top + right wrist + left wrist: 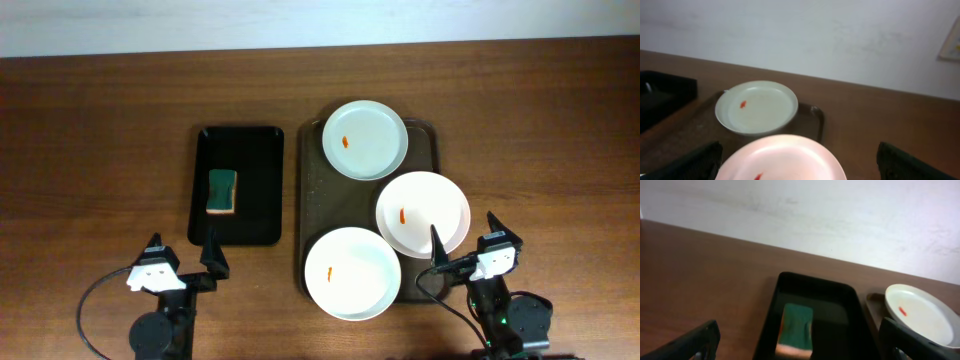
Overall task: Clean dirty plates on tray and stack at the side
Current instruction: 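Move left gripper to the sponge and right gripper to the top plate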
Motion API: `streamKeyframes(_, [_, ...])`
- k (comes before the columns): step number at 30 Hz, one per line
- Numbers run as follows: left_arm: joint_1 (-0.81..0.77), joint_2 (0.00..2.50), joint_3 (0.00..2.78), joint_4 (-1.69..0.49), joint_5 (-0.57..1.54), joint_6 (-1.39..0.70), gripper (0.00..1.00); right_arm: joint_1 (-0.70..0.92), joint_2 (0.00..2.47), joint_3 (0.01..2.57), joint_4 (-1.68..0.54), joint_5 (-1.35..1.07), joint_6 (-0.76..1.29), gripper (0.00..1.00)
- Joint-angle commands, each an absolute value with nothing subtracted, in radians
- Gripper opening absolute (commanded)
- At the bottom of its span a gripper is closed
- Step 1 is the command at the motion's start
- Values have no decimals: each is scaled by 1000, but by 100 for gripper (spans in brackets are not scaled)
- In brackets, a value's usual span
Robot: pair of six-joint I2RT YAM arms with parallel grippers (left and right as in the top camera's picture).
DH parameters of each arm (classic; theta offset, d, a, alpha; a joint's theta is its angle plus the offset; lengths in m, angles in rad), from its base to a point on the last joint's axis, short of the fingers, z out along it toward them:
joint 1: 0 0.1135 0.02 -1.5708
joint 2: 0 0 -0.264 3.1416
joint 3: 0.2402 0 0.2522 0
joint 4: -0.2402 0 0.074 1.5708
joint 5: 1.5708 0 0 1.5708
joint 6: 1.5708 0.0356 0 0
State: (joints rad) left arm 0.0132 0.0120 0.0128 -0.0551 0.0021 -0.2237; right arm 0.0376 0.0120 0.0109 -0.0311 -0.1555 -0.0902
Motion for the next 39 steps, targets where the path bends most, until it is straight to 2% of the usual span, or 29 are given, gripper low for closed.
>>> streamKeyframes(1, [9,12,9,33,38,-215,100,32,7,6,60,-271,-96,98])
streamKeyframes(5, [9,16,79,81,43,-210,100,32,8,65,115,-321,-25,98])
streamKeyframes(9, [9,128,255,-30,31,-180,100,32,51,203,1,-352,21,98])
streamKeyframes(11, [9,271,415,-163,31,-176,100,32,118,317,-97,-352,36,99])
streamKeyframes(20, [9,1126,1245,-885,128,-177,100,32,857,1090,-822,-363,35,98])
streamKeyframes(23, [9,1349,1378,-1014,202,-178,100,32,1094,1235,-962,-448,35,98])
streamKeyframes(26, [9,1467,1382,-1023,276,-178,100,32,1251,1279,-964,-573,35,99])
streamKeyframes(28, [9,1502,1382,-1022,270,-177,100,32,1292,1280,-962,-556,35,98])
streamKeyframes(30, [0,1553,1382,-1011,257,-168,93,32,1323,1280,-962,-513,36,99])
streamKeyframes(33, [-52,1631,1378,-1011,89,-163,84,32,1334,1279,-971,-481,43,95])
streamKeyframes(36, [-109,1730,1377,-995,-48,-170,54,32,1334,1279,-974,-481,43,91])
streamKeyframes(39, [-139,1863,1377,-936,-186,-170,44,32,1334,1279,-978,-481,43,91])
